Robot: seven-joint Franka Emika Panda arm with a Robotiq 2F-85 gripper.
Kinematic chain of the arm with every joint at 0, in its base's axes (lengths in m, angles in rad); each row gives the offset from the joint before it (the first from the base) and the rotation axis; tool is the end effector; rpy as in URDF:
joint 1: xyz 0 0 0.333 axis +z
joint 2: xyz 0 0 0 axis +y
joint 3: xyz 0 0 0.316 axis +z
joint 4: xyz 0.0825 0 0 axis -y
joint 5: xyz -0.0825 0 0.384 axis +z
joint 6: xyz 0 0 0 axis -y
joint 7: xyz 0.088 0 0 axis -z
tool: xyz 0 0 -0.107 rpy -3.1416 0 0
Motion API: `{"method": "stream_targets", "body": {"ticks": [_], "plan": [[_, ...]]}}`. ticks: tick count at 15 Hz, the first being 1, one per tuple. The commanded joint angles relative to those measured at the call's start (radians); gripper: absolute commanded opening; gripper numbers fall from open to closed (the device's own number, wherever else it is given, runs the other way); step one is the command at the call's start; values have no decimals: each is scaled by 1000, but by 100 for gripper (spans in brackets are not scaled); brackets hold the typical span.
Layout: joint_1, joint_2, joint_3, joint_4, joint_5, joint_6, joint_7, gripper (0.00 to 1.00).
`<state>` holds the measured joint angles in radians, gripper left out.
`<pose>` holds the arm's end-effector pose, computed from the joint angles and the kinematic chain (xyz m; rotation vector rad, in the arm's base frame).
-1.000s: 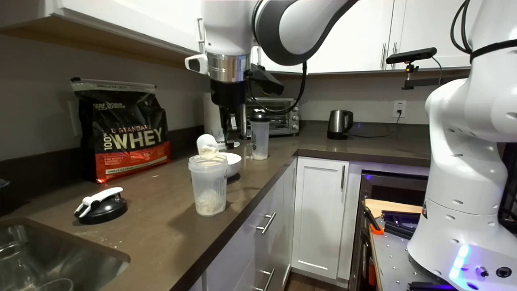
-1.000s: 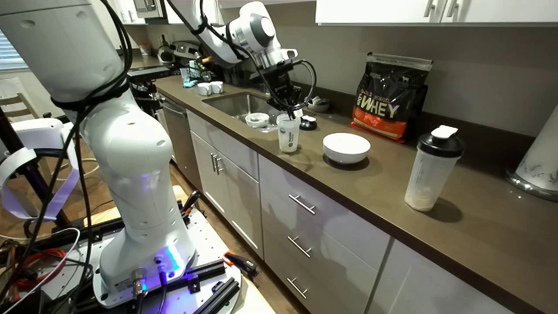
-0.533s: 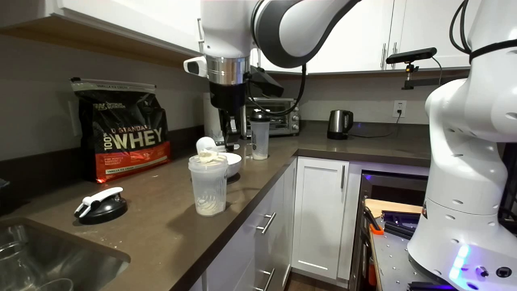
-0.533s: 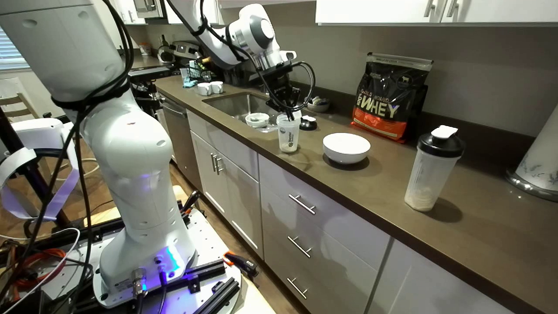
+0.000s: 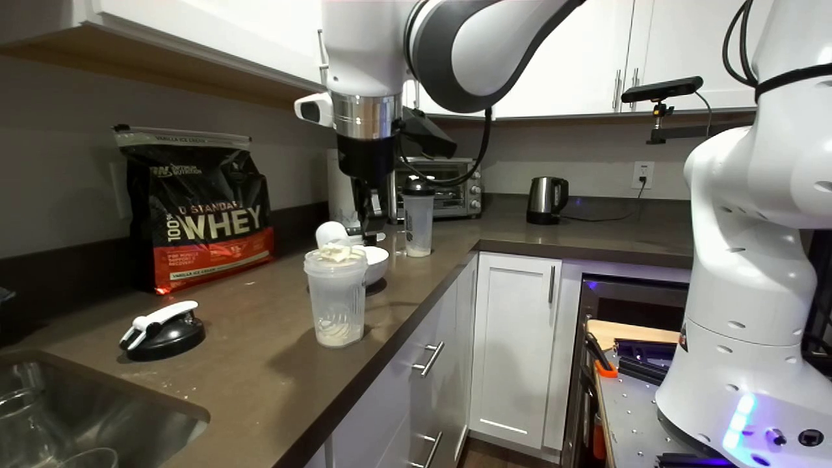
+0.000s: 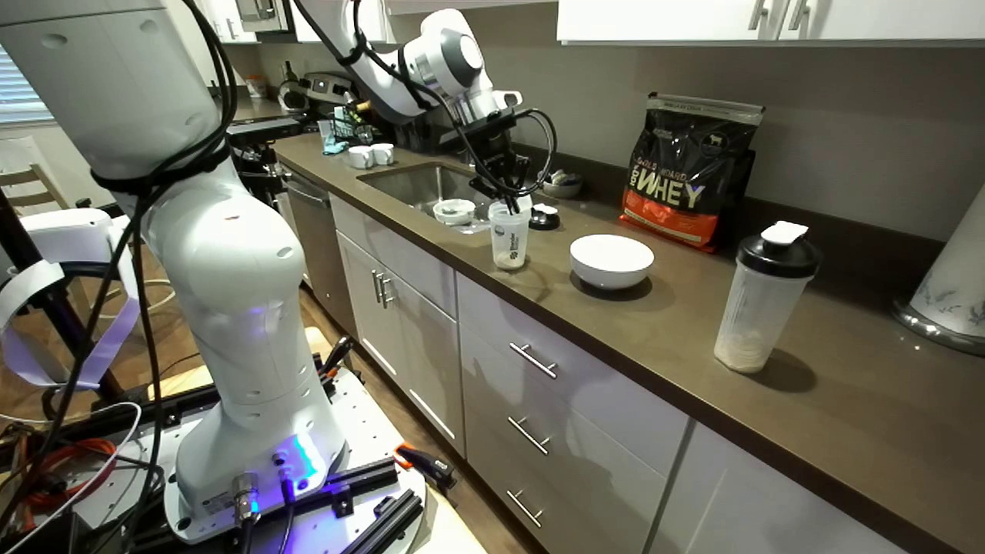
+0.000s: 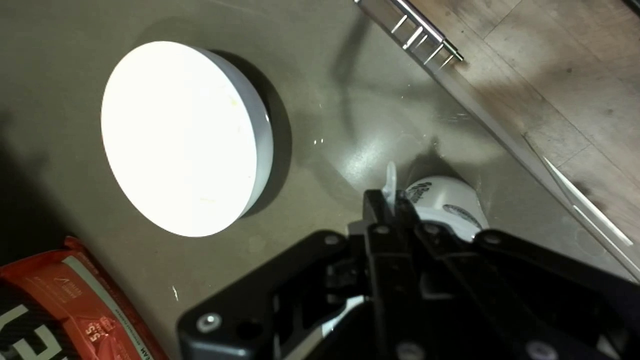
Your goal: Take one scoop of whey powder from the bowl and put it in the cup on the left
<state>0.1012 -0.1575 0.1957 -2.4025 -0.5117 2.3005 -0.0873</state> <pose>0.4610 0.1306 0.3818 2.5531 0.9595 0.1235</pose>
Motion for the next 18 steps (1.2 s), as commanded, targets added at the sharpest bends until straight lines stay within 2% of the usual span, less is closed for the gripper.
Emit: {"method": "stream_targets", "body": {"ticks": [1, 18], "plan": [[8, -3, -2, -24, -53, 33, 47, 1], [11, -37, -8, -25, -55, 57, 46, 1]]}}
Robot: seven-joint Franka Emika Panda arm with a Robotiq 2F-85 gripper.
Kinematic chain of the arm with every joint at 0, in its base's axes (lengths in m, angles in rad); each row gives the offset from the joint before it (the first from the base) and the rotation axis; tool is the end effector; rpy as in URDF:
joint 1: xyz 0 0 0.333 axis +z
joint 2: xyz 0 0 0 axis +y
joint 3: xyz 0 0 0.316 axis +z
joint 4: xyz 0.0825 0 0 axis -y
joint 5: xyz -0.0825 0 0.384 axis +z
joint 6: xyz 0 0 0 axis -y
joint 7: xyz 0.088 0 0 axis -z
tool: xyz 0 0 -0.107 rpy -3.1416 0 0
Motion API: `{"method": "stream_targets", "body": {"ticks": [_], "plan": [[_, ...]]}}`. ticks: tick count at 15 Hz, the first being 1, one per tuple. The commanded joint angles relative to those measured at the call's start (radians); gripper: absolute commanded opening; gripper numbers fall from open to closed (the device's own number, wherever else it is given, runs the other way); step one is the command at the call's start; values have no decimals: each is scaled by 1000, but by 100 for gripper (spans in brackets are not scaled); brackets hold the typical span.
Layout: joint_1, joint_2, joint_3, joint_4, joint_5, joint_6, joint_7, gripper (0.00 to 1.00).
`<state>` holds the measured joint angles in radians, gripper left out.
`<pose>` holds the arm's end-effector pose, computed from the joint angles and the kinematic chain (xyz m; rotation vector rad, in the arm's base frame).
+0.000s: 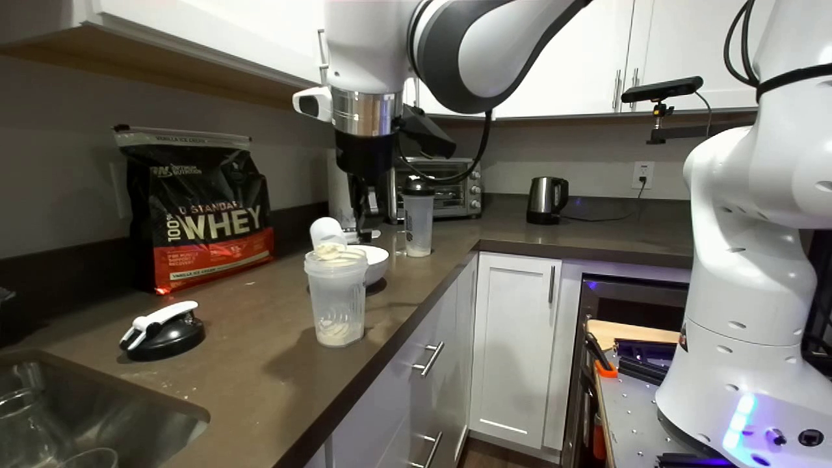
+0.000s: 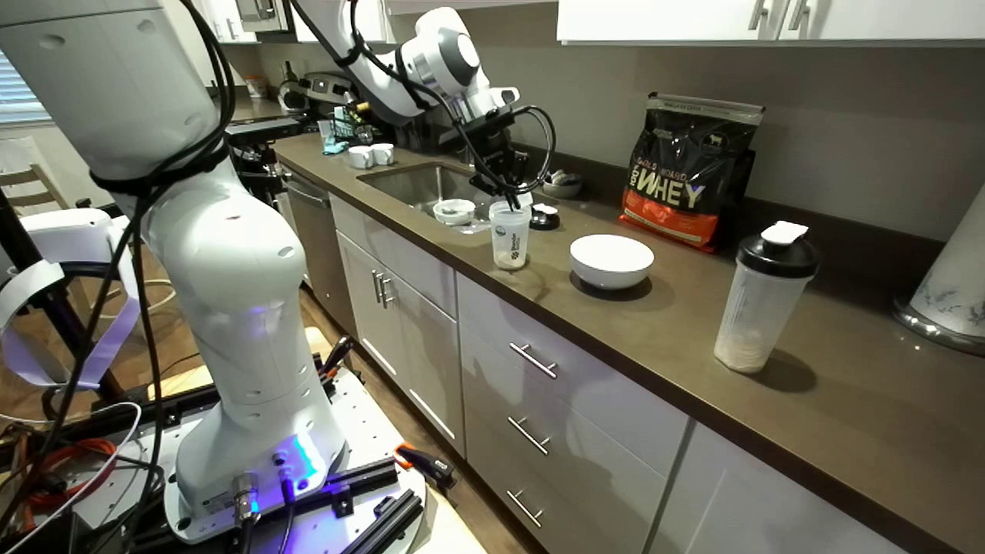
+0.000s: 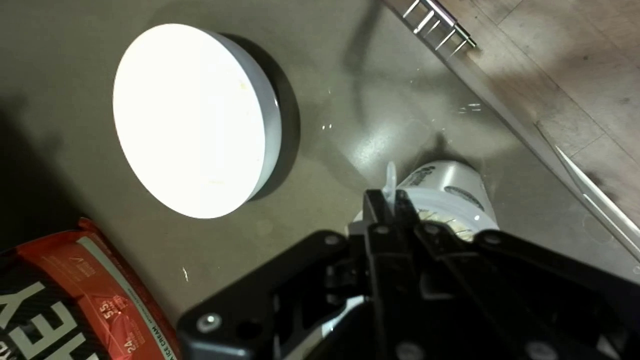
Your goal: Take one scoop of whey powder from the bowl and put it in the cup on the left
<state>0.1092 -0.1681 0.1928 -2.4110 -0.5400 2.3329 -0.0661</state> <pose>0.4599 0.1348 0.3858 2.5342 0.9666 0.1778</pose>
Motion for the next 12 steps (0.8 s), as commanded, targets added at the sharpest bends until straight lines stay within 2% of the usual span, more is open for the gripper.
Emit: {"method": "stream_targets", "body": {"ticks": [1, 7, 12], "plan": [[3, -30, -5, -16, -28, 26, 25, 1], [-1, -50, 1, -22, -60, 39, 39, 1], [-2, -45, 4, -37, -137, 52, 81, 1]]}}
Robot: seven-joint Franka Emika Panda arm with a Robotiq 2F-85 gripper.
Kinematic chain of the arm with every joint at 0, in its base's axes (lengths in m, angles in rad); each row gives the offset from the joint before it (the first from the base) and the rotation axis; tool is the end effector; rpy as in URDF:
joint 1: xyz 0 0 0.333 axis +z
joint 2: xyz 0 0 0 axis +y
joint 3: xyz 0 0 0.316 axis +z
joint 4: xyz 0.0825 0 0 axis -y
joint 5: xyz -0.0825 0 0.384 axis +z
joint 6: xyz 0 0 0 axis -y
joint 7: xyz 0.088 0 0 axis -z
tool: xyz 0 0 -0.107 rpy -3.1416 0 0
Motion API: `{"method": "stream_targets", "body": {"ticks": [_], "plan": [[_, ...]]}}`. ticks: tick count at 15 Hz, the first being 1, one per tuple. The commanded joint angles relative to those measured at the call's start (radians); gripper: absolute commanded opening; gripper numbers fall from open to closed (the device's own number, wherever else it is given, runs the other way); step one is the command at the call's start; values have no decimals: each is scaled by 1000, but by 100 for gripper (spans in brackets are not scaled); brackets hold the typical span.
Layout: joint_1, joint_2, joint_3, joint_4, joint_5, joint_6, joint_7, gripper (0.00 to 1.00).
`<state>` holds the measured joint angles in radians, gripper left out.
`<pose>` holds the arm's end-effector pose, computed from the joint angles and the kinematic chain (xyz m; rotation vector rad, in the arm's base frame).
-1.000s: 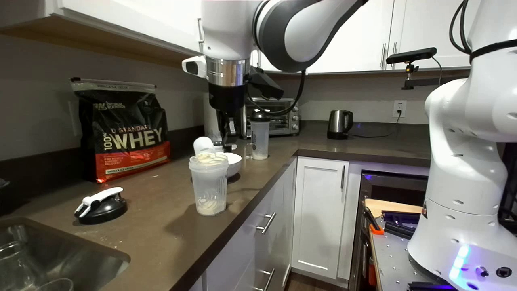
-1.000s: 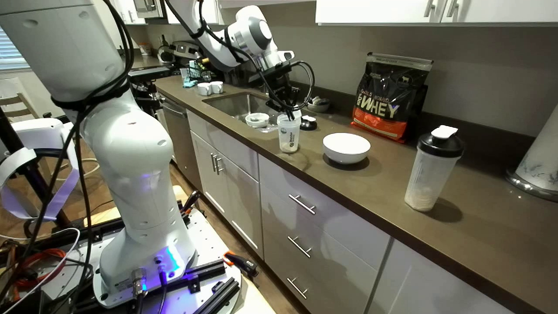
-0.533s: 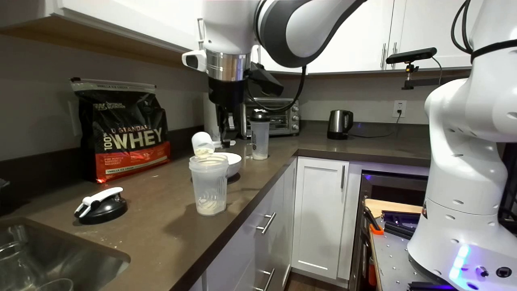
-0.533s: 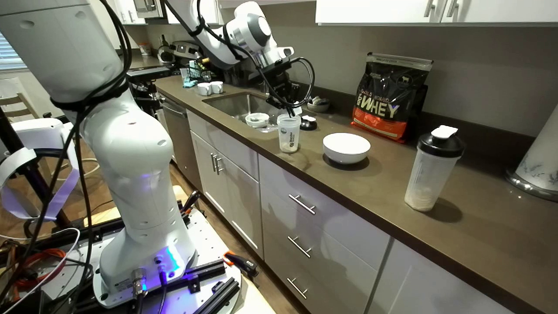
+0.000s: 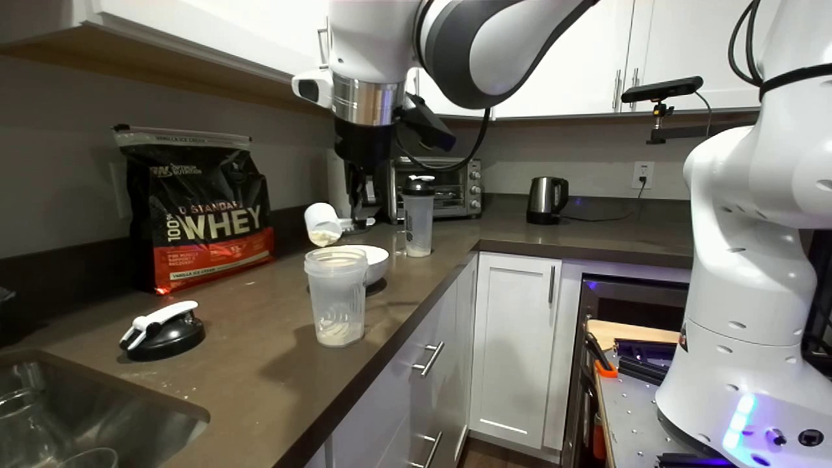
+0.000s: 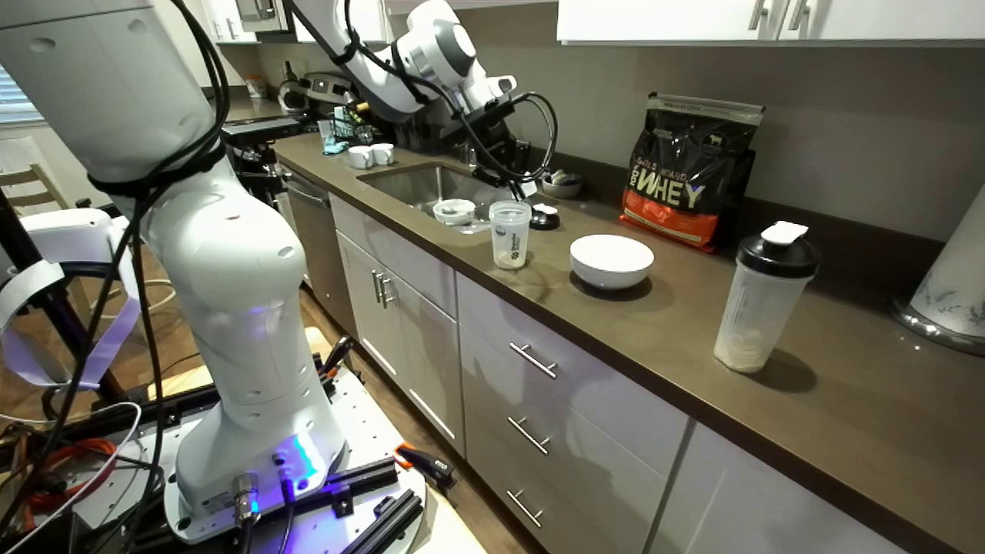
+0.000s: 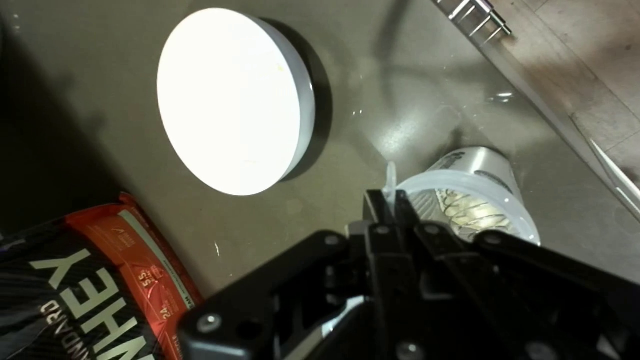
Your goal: Take one scoop of whey powder from the bowl and put it in the cup on the left
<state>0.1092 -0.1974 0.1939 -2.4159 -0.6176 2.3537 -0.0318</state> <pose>0.4587 0.1359 0.3995 2.4673 0.9707 0.2502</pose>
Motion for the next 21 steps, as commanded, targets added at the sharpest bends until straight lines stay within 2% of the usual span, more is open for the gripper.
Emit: {"method": "stream_targets", "body": {"ticks": [1, 7, 15, 21], "plan": [[-1, -16, 3, -37, -73, 32, 53, 1], [3, -15, -3, -49, -84, 29, 55, 1], [4, 0, -39, -5, 50, -6, -27, 1], [-16, 17, -56, 40, 27, -7, 10, 1]]}}
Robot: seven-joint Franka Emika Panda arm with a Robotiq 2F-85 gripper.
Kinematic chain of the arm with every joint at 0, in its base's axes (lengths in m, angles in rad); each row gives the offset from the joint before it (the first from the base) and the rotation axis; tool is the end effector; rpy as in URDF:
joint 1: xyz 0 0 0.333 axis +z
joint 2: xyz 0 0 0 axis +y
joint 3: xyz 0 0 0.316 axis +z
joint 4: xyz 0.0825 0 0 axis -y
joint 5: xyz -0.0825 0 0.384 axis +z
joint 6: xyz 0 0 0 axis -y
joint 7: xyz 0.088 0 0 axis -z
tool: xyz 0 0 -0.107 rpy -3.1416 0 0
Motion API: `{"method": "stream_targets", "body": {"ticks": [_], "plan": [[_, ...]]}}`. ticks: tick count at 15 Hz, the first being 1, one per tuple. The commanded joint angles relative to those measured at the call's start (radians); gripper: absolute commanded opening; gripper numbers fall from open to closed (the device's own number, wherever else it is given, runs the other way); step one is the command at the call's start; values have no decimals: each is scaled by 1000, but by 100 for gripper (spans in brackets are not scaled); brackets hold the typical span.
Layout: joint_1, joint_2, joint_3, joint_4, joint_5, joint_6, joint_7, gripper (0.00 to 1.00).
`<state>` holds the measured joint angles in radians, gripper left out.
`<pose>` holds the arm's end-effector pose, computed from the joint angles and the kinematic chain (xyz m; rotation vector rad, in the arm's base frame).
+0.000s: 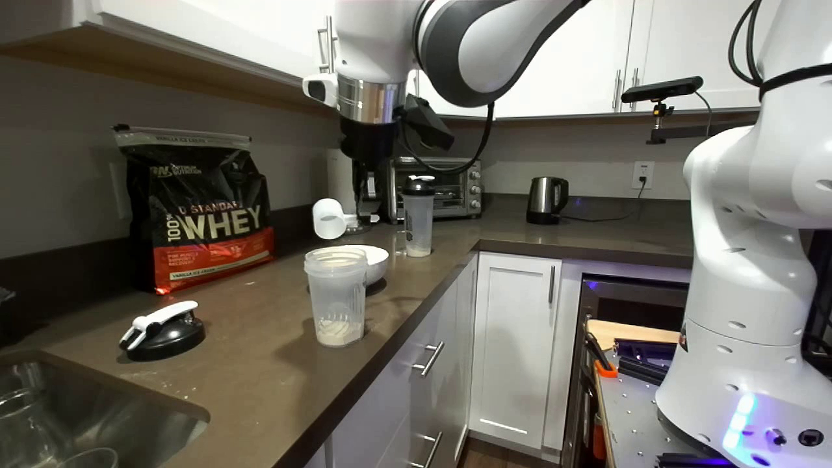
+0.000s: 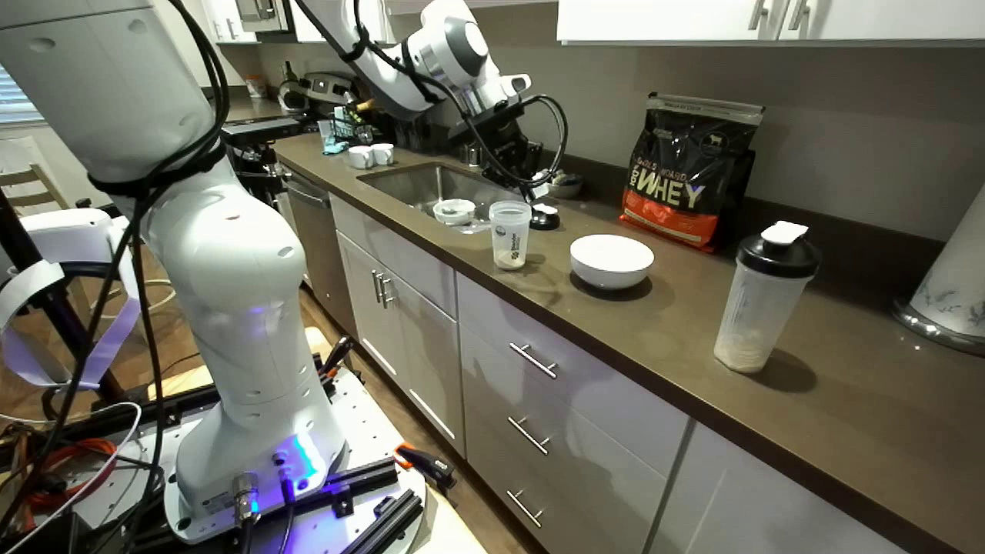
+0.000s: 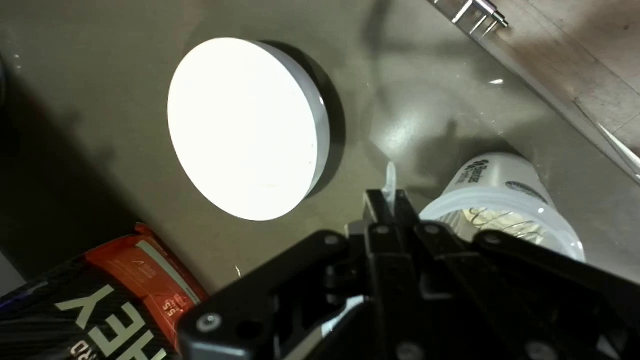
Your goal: Take one scoop of whey powder from the bowl and put it in the cup on the left
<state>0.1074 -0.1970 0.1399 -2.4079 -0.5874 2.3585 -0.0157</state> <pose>0.4675 0.1112 0.4040 2.5377 0.8634 0.2572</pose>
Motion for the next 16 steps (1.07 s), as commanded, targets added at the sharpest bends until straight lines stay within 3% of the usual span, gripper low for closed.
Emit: {"method": "stream_targets", "body": {"ticks": [1, 10, 16], "plan": [[-20, 24, -3, 37, -19, -13, 6, 1], [-63, 122, -40, 76, -116, -22, 66, 1], [-87, 234, -109, 196, -29, -64, 21, 1]]}}
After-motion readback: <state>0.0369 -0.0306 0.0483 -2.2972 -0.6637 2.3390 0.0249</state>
